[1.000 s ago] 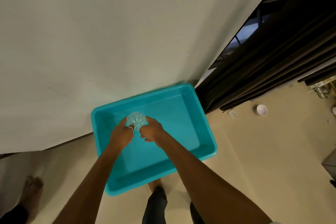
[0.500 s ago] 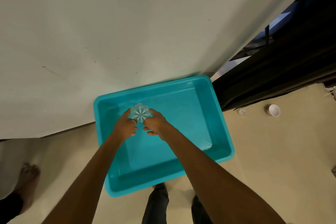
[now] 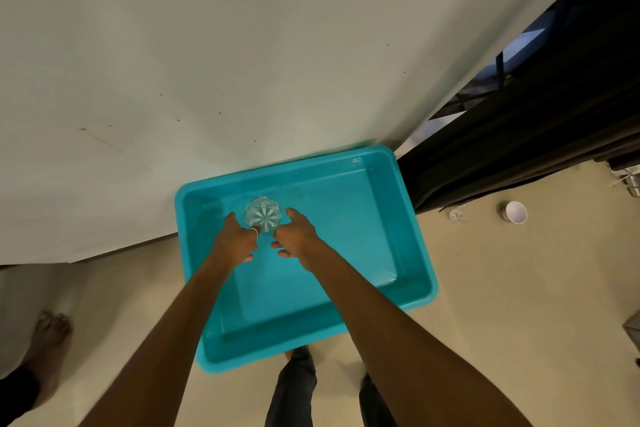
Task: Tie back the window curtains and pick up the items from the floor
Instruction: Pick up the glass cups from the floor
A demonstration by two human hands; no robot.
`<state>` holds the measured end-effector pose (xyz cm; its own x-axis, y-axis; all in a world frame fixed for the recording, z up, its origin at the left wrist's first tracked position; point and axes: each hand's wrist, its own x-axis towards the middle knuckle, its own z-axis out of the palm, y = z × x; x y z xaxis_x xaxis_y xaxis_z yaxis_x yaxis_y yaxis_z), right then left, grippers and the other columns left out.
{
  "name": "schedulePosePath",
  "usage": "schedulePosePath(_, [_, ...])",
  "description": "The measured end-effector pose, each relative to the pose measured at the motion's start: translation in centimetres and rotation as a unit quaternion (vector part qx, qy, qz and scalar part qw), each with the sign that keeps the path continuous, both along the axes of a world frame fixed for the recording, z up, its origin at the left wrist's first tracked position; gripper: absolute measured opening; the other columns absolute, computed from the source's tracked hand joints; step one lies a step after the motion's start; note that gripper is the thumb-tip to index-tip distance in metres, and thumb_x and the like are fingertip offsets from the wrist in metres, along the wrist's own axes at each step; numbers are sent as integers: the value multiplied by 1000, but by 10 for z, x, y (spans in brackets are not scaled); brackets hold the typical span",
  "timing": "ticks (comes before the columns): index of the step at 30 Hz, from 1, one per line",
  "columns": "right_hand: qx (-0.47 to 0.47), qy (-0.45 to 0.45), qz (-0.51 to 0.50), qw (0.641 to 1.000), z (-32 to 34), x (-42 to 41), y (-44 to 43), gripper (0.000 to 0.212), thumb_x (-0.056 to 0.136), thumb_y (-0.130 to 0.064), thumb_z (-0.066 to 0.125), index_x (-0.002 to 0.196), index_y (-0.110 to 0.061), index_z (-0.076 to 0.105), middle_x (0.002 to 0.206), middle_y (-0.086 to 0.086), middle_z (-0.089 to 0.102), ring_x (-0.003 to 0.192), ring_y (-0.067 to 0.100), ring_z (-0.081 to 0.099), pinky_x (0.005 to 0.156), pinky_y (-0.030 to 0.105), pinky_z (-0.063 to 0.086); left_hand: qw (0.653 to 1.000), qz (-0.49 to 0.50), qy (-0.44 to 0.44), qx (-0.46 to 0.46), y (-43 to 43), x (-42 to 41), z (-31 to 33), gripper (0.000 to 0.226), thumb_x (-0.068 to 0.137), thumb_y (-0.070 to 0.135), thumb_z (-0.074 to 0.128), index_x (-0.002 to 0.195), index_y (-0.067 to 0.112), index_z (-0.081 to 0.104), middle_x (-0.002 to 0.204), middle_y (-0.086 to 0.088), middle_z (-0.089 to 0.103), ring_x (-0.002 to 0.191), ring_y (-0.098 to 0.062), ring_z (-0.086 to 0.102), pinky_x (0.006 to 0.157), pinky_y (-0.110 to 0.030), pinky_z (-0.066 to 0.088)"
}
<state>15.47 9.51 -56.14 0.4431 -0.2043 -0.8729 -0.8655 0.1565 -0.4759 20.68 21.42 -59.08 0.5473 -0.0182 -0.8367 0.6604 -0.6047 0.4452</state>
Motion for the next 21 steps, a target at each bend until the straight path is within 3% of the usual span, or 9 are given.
schedulePosePath(3, [-10,-1,-24,1000,9,-8,-8,59,94,-6,53,149,-17,34,117,8,56,92,24,68,82,37,59,997,-32,-39,54,12,-9,-13,75,85,43,62,147,20,27,117,-16,64,93,-35,70,88,-51,58])
schedulePosePath(5, [-14,2,-41,999,18,-19,-13,55,94,-7,54,145,-15,37,117,9,55,86,23,66,80,36,59,992,-70,-56,85,12,-25,0,72,75,53,57,136,22,35,116,-17,68,101,-37,69,88,-48,58])
schedulePosePath(7, [-16,2,-56,998,29,-34,-19,54,93,-8,55,144,-15,39,124,11,57,84,22,65,68,30,56,989,-101,-55,89,6,-46,23,55,86,42,57,133,20,42,117,-17,66,106,-38,66,86,-38,53])
schedulePosePath(9, [-16,-1,-77,997,42,-51,-28,52,94,-9,56,142,-16,41,125,11,59,82,19,66,62,25,53,986,-130,-65,83,-2,-69,36,47,91,35,56,132,15,44,118,-18,65,108,-39,65,85,-37,52])
schedulePosePath(14, [-30,-17,-127,991,78,-102,-58,42,93,-15,61,134,-15,51,114,9,66,80,16,70,63,25,55,990,-119,-55,60,-30,-119,35,58,78,50,54,128,22,47,116,-15,70,104,-38,68,93,-48,55])
schedulePosePath(17, [-44,-28,-166,985,97,-141,-78,36,92,-20,65,127,-15,55,110,8,69,84,17,72,65,26,56,984,-150,-84,46,-66,-158,100,50,88,43,56,131,20,46,119,-14,70,110,-36,65,98,-43,51])
schedulePosePath(21, [-37,-55,-212,975,124,-200,-110,26,95,-21,65,120,-15,59,108,4,69,85,15,71,79,34,58,971,-202,-112,54,-108,-214,135,44,98,33,57,135,12,47,127,-14,67,121,-34,60,100,-38,43])
